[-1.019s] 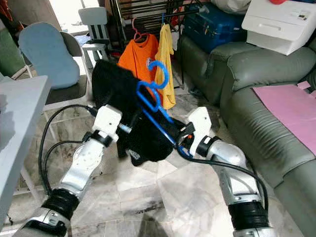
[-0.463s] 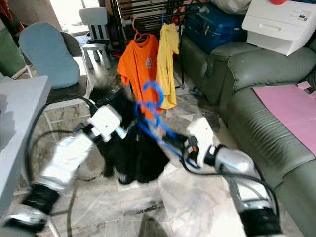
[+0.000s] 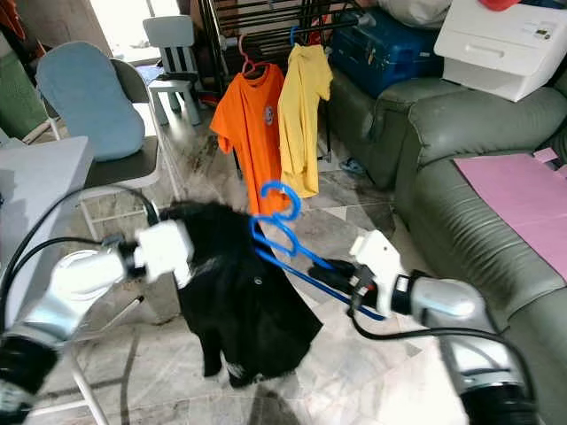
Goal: Hang hanger
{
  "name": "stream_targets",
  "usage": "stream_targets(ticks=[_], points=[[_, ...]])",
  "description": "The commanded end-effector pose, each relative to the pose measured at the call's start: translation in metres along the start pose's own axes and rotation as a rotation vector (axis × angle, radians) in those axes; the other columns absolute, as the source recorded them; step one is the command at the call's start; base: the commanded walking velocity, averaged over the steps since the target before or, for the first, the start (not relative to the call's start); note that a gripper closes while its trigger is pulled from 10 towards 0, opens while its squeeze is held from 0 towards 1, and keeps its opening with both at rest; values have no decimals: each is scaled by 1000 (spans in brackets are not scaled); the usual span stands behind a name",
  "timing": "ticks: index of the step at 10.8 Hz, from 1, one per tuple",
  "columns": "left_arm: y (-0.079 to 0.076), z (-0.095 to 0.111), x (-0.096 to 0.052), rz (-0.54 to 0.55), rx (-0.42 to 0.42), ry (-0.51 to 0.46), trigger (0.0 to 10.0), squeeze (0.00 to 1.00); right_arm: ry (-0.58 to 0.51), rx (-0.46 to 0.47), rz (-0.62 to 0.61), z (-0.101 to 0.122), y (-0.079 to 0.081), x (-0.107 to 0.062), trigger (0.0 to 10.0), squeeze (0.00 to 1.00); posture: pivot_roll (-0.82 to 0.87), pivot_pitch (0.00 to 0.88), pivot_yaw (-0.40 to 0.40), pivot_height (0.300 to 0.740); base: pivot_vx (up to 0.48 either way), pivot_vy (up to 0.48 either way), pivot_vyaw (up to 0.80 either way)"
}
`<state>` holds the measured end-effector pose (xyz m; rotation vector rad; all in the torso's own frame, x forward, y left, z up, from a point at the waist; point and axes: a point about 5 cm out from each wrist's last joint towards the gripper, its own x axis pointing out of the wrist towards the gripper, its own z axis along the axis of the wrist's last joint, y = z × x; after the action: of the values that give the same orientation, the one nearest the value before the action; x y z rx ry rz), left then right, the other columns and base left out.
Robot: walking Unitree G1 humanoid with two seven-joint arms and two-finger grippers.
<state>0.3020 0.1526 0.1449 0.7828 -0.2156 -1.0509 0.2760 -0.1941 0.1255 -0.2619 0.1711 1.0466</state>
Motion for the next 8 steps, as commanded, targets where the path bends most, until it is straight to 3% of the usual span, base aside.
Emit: stream_targets(ticks=[1,2,6,8], points=[[-2,-6,-4,-68,-2,35,10000,1000,-42,-52,46,12,1,0,10000,0,-128,0,76,740,0,0,0],[-1,-10,-7,-140,-9,60,10000,0,-28,-61,74,12,3,-2,10000,0,-132,0,78,740,0,0,0],[15,-11,1,-149,12,68,10000,0,38,-100,149,7,10,-11,10000,0,-143,0,84,740,0,0,0],[11,-16,1,-190,9,82,10000,0,37,-127,167,9,12,-10,10000,0,-142,0,85,740,0,0,0]])
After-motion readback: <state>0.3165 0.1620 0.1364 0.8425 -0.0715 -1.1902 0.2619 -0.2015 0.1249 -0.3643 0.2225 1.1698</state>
